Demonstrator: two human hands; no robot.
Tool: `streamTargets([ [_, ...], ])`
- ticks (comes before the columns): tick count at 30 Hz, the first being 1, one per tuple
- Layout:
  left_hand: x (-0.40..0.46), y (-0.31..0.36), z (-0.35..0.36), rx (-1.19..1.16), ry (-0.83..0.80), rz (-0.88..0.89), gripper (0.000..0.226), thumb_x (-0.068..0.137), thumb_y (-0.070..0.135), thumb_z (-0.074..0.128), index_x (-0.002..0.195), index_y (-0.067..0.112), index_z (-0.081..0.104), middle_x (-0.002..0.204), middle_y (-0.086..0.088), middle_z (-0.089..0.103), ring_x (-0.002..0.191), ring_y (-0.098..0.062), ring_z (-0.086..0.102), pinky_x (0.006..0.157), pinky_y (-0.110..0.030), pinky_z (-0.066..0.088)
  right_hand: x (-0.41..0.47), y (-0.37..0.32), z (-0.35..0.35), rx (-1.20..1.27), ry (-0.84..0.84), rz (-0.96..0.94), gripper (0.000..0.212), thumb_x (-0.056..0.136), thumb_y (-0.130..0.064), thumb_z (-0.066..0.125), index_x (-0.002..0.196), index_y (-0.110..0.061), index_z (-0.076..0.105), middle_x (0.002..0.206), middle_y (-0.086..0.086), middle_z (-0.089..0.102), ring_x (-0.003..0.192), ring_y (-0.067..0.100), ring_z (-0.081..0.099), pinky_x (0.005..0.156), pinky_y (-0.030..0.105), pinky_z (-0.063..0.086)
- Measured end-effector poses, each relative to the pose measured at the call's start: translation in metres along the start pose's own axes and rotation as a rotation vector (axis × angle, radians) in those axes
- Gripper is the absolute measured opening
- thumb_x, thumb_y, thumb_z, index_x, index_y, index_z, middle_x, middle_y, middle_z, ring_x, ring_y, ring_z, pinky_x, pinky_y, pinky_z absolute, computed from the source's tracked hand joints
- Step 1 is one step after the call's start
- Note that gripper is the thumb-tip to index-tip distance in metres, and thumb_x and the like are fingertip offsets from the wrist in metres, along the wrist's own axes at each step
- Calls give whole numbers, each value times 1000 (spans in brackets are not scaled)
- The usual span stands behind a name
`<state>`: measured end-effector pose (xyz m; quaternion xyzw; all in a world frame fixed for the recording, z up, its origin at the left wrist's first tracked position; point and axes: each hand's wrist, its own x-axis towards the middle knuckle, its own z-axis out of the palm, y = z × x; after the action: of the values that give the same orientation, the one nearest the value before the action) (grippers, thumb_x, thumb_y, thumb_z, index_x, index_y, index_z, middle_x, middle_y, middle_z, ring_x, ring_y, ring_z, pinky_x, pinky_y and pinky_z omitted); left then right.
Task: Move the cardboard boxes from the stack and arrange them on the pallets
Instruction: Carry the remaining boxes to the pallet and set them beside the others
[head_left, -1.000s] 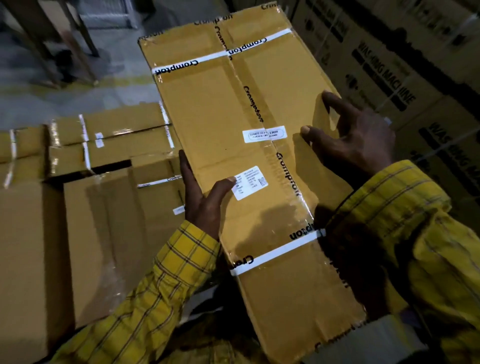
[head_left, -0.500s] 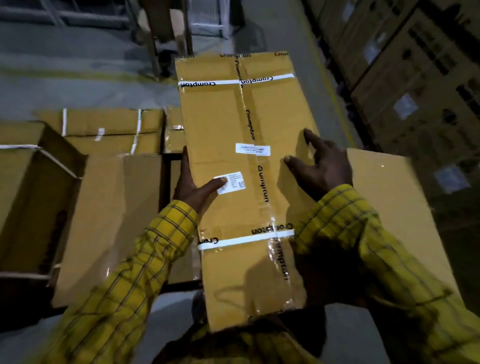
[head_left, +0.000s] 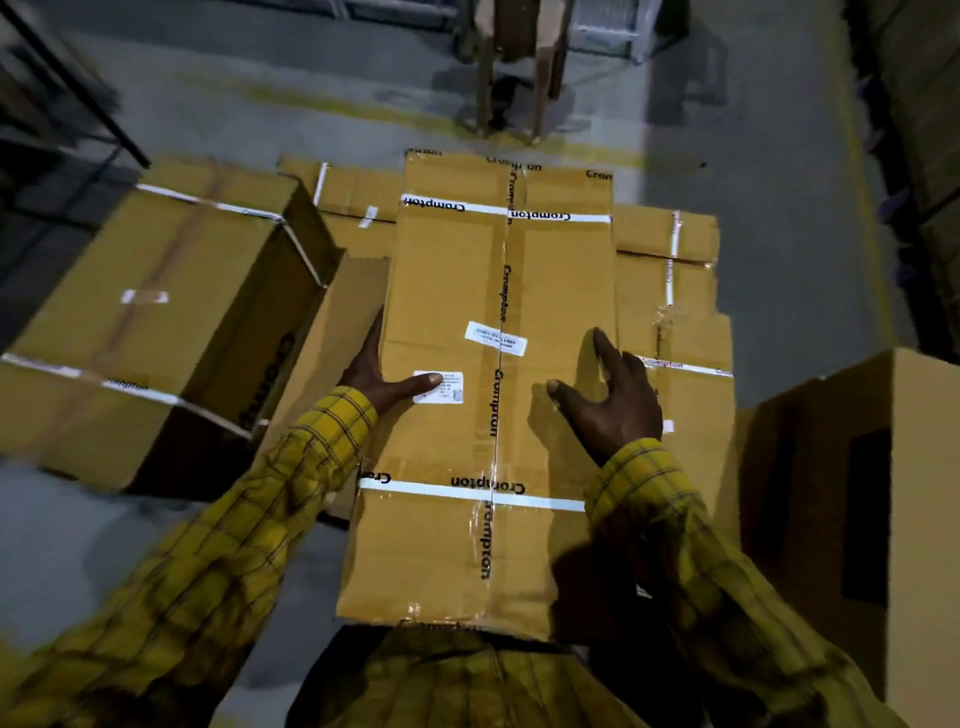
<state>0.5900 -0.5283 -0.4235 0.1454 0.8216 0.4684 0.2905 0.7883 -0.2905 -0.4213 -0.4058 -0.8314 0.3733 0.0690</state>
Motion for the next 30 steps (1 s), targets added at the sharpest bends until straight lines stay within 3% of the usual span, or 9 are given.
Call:
streamTargets([
  [6, 16, -38, -61, -24, 8, -31, 144, 38, 68, 89, 160, 28, 25, 142, 0, 54, 124, -19, 54, 105, -37, 44, 6, -36, 58, 8, -111, -18, 95, 80, -62, 79, 159, -48, 28, 169, 5, 26, 153, 28, 31, 120, 44, 37],
  [8, 25, -51, -86, -34, -1, -42, 144, 39, 68, 93, 160, 28, 26, 144, -4, 55, 123, -21, 56, 105, -39, 46, 7, -55, 79, -2, -126, -26, 95, 81, -61, 78, 160, -46, 27, 167, 2, 28, 151, 28, 34, 118, 42, 38],
  [10, 34, -64, -112, -53, -6, -36, 135, 47, 54, 98, 159, 25, 28, 143, -6, 57, 122, -21, 57, 106, -40, 47, 8, -73, 103, 7, -135, -29, 96, 79, -63, 77, 160, -46, 27, 163, 2, 33, 145, 30, 43, 115, 42, 42],
  [12, 45, -78, -139, -55, -13, -17, 131, 47, 53, 93, 158, 23, 30, 141, -5, 58, 123, -21, 59, 103, -37, 47, 8, -93, 126, 20, -146, -17, 99, 76, -66, 76, 160, -46, 27, 159, 2, 36, 140, 31, 47, 112, 46, 46],
  [15, 62, -96, -179, -44, -32, 0, 135, 46, 58, 95, 159, 20, 30, 140, -1, 57, 123, -18, 58, 100, -31, 48, 6, -123, 158, 25, -161, 10, 102, 73, -67, 73, 161, -45, 25, 159, 3, 36, 141, 31, 46, 113, 48, 46],
  [17, 74, -107, -202, -27, -37, 14, 128, 55, 44, 97, 159, 17, 28, 138, 2, 52, 123, -15, 53, 106, -33, 46, 4, -140, 177, 23, -162, 15, 103, 74, -65, 73, 161, -43, 25, 158, 3, 36, 141, 31, 45, 113, 48, 45],
  [21, 96, -131, -234, 32, -62, 20, 135, 43, 63, 82, 160, 23, 26, 146, 0, 50, 127, -14, 49, 109, -31, 40, 0, -160, 214, 39, -164, 62, 105, 73, -62, 75, 162, -42, 23, 156, 3, 36, 140, 30, 45, 113, 47, 45],
  [27, 126, -182, -249, 147, -64, 6, 137, 48, 77, 80, 159, 14, 31, 157, -8, 45, 142, -26, 45, 117, -47, 39, -11, -163, 248, 33, -209, 110, 114, 75, -55, 79, 166, -35, 12, 167, 7, 20, 151, 33, 30, 120, 43, 37],
  [30, 119, -176, -242, 261, -9, -26, 116, 71, 49, 89, 160, 8, 26, 163, -13, 33, 149, -31, 34, 122, -41, 29, -8, -161, 255, 3, -200, 113, 113, 83, -42, 84, 166, -34, 8, 168, 5, 14, 153, 33, 27, 120, 42, 36],
])
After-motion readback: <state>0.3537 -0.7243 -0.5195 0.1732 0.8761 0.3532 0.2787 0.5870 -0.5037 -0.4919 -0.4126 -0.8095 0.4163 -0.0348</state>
